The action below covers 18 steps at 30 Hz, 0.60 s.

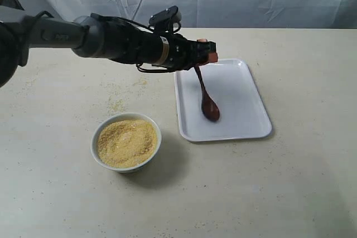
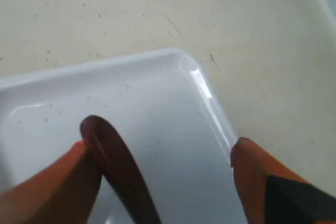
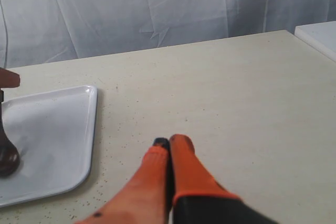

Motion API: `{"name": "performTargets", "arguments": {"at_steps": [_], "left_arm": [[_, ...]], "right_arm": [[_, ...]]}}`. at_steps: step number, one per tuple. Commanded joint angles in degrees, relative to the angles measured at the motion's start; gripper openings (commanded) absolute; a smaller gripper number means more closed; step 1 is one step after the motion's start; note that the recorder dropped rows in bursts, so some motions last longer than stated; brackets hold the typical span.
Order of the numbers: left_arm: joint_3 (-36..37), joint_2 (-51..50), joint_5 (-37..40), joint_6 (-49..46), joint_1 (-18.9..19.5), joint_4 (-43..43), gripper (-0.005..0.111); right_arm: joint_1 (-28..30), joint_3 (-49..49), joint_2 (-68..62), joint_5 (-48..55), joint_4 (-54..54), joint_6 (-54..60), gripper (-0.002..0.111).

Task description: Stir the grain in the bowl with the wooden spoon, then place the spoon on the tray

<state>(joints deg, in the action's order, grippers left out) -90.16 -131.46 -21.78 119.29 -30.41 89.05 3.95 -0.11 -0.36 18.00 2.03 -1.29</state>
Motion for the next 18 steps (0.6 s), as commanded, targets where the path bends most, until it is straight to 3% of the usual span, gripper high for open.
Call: {"name": "performTargets", "arguments": {"at_steps": [1,13,18], "left_arm": [[-0.3,0.36,1.17,0.57,-0.49,8.01,0.067],[-0.15,0.5,3.7,0.42,-0.49,10.4,0.067],[-0.15,0.5,3.7,0.42,-0.49,-0.56,0.067]], "right_arm": [[0.11,0.11,0.36,-0.49,-0.19,0.08,-0.001],[0.11,0.11,0.36,-0.49,-0.02,0.08,-0.001],[0.11,0.11,0.36,-0.49,-0.02,0.08,-0.001]]}}
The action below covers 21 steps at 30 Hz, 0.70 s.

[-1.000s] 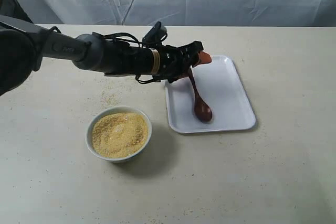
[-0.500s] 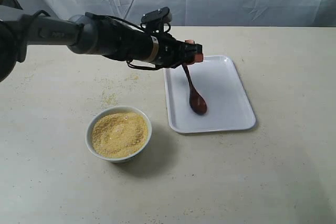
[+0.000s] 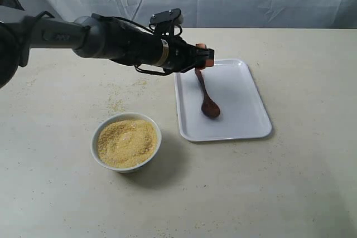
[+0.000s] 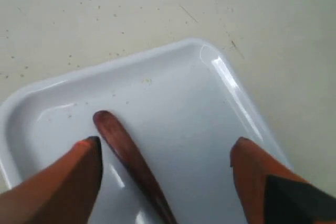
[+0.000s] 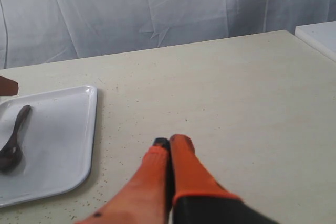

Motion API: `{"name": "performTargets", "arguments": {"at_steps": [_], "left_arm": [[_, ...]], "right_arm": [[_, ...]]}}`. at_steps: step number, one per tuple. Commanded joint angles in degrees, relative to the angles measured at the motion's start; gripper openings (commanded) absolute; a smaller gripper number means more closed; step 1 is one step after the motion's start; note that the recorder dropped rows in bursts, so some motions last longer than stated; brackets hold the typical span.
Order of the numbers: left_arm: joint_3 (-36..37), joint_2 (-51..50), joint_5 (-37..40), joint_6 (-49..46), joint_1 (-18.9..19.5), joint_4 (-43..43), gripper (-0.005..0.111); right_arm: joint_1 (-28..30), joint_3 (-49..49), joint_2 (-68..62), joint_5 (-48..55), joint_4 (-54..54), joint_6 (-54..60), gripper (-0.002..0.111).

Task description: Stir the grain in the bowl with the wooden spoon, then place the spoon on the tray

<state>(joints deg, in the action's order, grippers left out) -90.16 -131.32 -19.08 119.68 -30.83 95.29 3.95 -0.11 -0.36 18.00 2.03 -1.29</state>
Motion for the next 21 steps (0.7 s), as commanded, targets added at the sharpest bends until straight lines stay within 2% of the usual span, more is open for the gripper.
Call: {"name": "performTargets", "arguments": {"at_steps": [1,4,6,9,12,15,19,21], "left_arm": [[-0.15,0.64,0.99,0.02,0.04,-6.91,0.067],[-0.15,2.07,-0.63,0.02,1.34,-2.37,0.065],[-0.15,3.79,-3.06,0.02,2.87,3.79,0.059],[-0.15,7.04,-9.87,-0.35,6.62,4.66,0.039],[-0.15,10.42,-18.39,-0.35,12.41,4.66,0.017],[-0.15,12.88,-28.37,-0.13,19.05,4.66,0.0],[-0.15,15.34,-46.32,0.04,28.6,4.66,0.0],[-0.15,16.64,-50.89,0.04,32.04,4.66,0.0]], "right_arm": [[0.11,0.11,0.36,-0.49,-0.02,0.08,-0.001],[0.11,0.11,0.36,-0.49,-0.02,0.08,-0.001],[0.11,0.11,0.36,-0.49,-0.02,0.08,-0.001],[0.11,0.11,0.36,-0.49,-0.02,0.08,-0.001],[0.11,0.11,0.36,-0.49,-0.02,0.08,-0.001],[0.11,0.11,0.36,-0.49,-0.02,0.08,-0.001],[0.11,0.11,0.36,-0.49,-0.02,0.08,-0.001],[0.11,0.11,0.36,-0.49,-0.02,0.08,-0.001]]}}
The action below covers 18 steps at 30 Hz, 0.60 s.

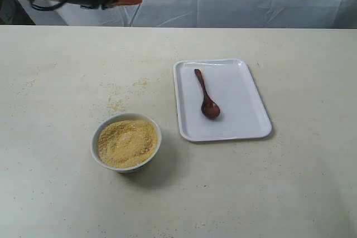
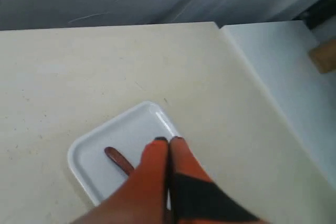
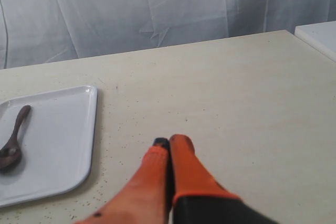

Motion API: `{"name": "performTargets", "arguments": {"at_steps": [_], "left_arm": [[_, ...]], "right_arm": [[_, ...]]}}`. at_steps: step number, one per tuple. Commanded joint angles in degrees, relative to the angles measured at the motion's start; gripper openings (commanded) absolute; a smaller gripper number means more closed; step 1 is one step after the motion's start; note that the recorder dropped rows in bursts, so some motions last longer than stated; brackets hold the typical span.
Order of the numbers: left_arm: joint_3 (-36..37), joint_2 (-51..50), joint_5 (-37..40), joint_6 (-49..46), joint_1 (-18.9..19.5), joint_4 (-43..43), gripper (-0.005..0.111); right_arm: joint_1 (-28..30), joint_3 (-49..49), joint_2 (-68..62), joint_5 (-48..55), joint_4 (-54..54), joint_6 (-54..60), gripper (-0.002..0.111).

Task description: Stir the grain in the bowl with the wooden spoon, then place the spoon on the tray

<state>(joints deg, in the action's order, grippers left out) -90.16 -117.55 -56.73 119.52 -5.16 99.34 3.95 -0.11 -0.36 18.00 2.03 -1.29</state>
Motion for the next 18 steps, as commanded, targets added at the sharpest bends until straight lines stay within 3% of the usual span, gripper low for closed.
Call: {"name": "performTargets", "arguments": {"at_steps": [1,5,9,12,18], "left_arm": [[-0.06,3.78,-13.24,0.2,8.04,0.6,0.0],[3.18,10.87,-13.24,0.2,11.36,0.6,0.0],[4.55,18.84,-12.17,-0.71,11.37,0.6,0.0],[5.68,26.6,0.77,-8.35,10.13,0.6,0.0],[10.96,37.82,43.39,-34.68,7.82,0.6,0.0]], "right_arm": [[0.11,0.11,0.36,-0.49,-0.02,0.08,-0.001],[0.11,0.11,0.36,-0.49,-0.02,0.08,-0.001],[0.11,0.11,0.36,-0.49,-0.02,0.08,-0.001],[0.11,0.11,0.36,-0.49,-0.02,0.08,-0.001],[0.11,0.11,0.36,-0.49,-0.17,0.08,-0.001]]}}
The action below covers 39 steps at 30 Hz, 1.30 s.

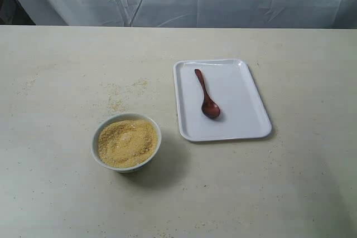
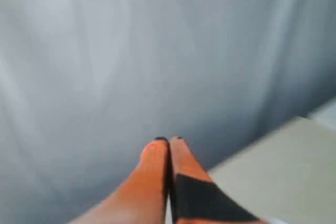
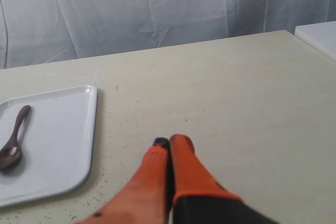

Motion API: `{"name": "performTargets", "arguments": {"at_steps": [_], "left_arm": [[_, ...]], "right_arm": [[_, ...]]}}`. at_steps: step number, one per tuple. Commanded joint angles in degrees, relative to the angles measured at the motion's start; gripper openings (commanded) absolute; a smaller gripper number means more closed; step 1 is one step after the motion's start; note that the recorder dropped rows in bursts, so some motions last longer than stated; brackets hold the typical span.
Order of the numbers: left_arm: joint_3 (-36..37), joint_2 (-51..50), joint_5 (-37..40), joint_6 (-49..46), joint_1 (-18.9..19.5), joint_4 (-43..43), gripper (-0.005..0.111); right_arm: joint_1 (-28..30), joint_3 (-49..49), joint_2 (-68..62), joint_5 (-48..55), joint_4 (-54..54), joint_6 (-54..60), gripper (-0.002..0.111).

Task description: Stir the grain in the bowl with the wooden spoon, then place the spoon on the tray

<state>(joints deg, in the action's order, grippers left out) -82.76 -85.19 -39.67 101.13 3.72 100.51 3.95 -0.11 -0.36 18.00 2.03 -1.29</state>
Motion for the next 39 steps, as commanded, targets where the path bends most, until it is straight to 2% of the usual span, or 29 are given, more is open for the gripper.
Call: {"name": "performTargets", "arguments": {"at_steps": [1,5,7,9,12,13,15,17,19,20,24,31,35,39], "left_arm": [[4.71,6.3,32.6,-19.09,-1.05,-0.56,0.0],[11.55,8.34,52.42,-20.41,-0.92,-2.86,0.0],[15.62,8.87,57.13,-23.01,-0.92,-13.1,0.0],[18.89,8.6,57.94,-30.38,-0.92,-25.29,0.0],[23.09,7.53,61.17,-47.82,-0.92,-44.33,0.0],[24.2,7.14,63.33,-55.36,-1.05,-55.28,0.0],[26.09,6.74,67.29,-73.58,-1.05,-76.12,0.0],[27.25,6.19,72.46,-95.8,-1.05,-95.77,0.0],[27.47,6.3,78.98,-110.28,-1.05,-107.47,0.0],[27.47,6.62,81.97,-112.49,-1.05,-109.73,0.0],[28.19,10.99,89.22,-112.74,-1.05,-109.24,0.0],[35.68,31.06,88.63,-112.05,-1.05,-108.65,0.0],[36.5,40.5,91.51,-112.05,-1.05,-108.32,0.0],[36.5,47.55,90.99,-112.05,-1.05,-108.32,0.0]], "right_arm": [[0.11,0.11,0.36,-0.49,-0.17,0.08,-0.001],[0.11,0.11,0.36,-0.49,-0.17,0.08,-0.001],[0.11,0.11,0.36,-0.49,-0.17,0.08,-0.001],[0.11,0.11,0.36,-0.49,-0.17,0.08,-0.001],[0.11,0.11,0.36,-0.49,-0.17,0.08,-0.001],[0.11,0.11,0.36,-0.49,-0.17,0.08,-0.001],[0.11,0.11,0.36,-0.49,-0.17,0.08,-0.001],[0.11,0.11,0.36,-0.49,-0.17,0.08,-0.001],[0.11,0.11,0.36,-0.49,-0.17,0.08,-0.001],[0.11,0.11,0.36,-0.49,-0.17,0.08,-0.001],[0.11,0.11,0.36,-0.49,-0.17,0.08,-0.001],[0.11,0.11,0.36,-0.49,-0.17,0.08,-0.001],[0.11,0.11,0.36,-0.49,-0.17,0.08,-0.001],[0.11,0.11,0.36,-0.49,-0.17,0.08,-0.001]]}}
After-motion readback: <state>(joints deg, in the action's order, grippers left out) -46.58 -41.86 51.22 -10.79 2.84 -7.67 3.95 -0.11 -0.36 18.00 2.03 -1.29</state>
